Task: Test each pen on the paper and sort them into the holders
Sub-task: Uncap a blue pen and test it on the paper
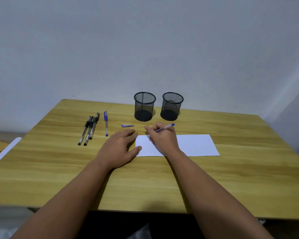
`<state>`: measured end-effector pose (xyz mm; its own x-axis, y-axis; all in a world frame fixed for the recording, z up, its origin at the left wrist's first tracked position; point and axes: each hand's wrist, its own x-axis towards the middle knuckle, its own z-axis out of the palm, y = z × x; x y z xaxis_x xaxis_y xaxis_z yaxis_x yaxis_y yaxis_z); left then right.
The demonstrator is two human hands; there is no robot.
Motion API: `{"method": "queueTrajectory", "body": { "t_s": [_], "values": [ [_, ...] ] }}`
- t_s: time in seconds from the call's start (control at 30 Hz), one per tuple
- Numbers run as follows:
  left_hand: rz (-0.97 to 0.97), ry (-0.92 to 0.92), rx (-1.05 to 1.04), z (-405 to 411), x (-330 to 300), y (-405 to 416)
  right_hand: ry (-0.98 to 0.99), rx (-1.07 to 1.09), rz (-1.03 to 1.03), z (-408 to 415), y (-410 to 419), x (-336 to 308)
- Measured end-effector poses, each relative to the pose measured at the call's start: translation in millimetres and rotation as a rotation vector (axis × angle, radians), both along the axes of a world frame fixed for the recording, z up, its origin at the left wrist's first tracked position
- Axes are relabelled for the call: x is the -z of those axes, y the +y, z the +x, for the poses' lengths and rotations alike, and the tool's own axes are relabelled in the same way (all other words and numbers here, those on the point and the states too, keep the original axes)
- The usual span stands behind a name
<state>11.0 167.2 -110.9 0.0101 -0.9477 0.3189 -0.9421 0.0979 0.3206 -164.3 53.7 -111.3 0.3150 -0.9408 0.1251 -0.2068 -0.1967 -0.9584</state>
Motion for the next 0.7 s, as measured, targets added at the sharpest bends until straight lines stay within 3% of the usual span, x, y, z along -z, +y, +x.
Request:
{"method": "queueTrajectory", "body": {
  "t_s": [0.7],
  "values": [
    [0.044, -0.041, -0.009, -0.6, -0.1, 0.2, 0.088, 0.046, -0.053, 1.9, -2.2, 3.4]
  ]
}}
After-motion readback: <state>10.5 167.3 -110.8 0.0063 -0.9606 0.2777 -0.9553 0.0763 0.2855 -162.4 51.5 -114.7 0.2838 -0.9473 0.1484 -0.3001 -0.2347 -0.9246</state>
